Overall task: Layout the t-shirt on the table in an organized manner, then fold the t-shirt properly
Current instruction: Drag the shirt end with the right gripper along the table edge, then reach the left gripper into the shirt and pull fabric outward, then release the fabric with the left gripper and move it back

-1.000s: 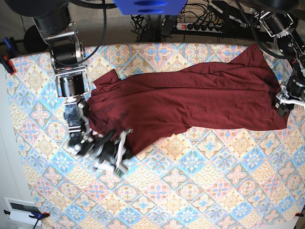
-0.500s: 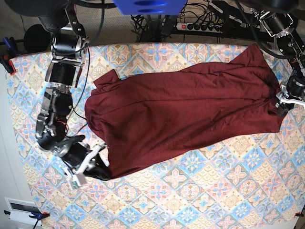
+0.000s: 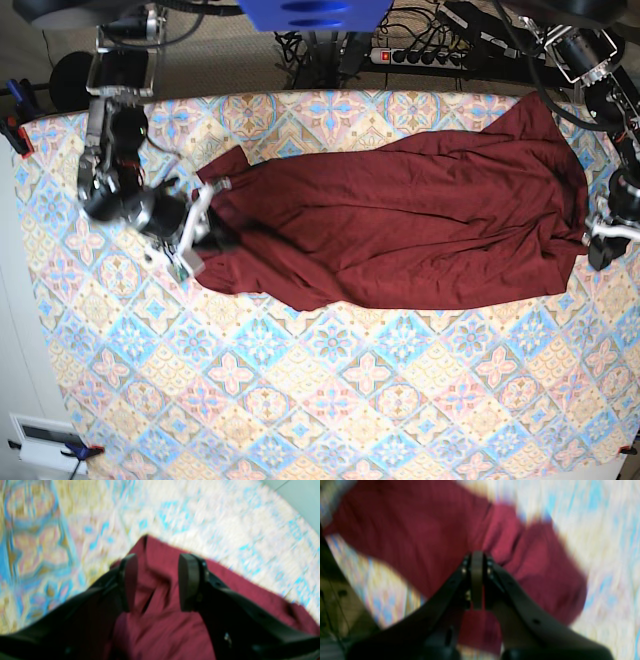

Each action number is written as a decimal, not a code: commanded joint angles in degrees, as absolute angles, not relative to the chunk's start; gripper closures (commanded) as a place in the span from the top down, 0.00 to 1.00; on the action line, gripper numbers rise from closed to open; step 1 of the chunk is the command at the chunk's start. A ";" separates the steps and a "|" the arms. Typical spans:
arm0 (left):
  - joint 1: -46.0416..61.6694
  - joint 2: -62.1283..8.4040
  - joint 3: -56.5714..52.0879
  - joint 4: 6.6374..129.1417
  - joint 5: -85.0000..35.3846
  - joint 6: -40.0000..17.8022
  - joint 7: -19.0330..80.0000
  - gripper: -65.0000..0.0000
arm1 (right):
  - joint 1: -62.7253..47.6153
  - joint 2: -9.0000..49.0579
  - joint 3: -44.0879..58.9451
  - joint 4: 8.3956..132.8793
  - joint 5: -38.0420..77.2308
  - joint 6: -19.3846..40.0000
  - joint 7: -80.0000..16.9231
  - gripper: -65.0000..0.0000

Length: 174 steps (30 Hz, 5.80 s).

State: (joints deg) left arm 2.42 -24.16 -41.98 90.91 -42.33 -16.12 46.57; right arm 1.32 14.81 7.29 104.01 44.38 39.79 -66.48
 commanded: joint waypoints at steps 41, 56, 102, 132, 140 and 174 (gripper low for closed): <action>-21.76 0.48 11.82 63.87 -26.15 -16.48 46.46 0.41 | -18.07 31.25 3.65 112.40 40.84 40.00 -63.52 0.00; -23.52 0.40 -1.45 67.30 -26.51 -16.31 43.30 0.00 | -16.92 31.08 3.74 112.31 40.84 40.00 -63.25 0.00; -57.98 -17.10 -3.74 42.42 -14.37 0.04 19.82 0.33 | -10.86 25.10 3.65 111.96 40.84 40.00 -63.43 0.00; -12.62 -26.33 -13.41 69.93 -18.24 -0.04 37.85 0.36 | -10.95 25.10 3.21 111.96 40.84 40.00 -63.43 0.00; -12.70 -26.33 -10.15 64.31 -18.77 -0.04 33.10 0.36 | -10.95 25.10 3.21 112.13 40.84 40.00 -63.52 0.00; -17.45 -24.75 -8.48 62.46 -21.93 -2.07 30.73 0.07 | -9.54 25.01 3.30 112.04 40.92 40.00 -63.60 0.00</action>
State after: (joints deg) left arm -15.79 -23.24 -7.75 61.47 -21.96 -2.44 32.53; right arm -10.44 24.34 2.94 111.11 39.83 39.90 -65.06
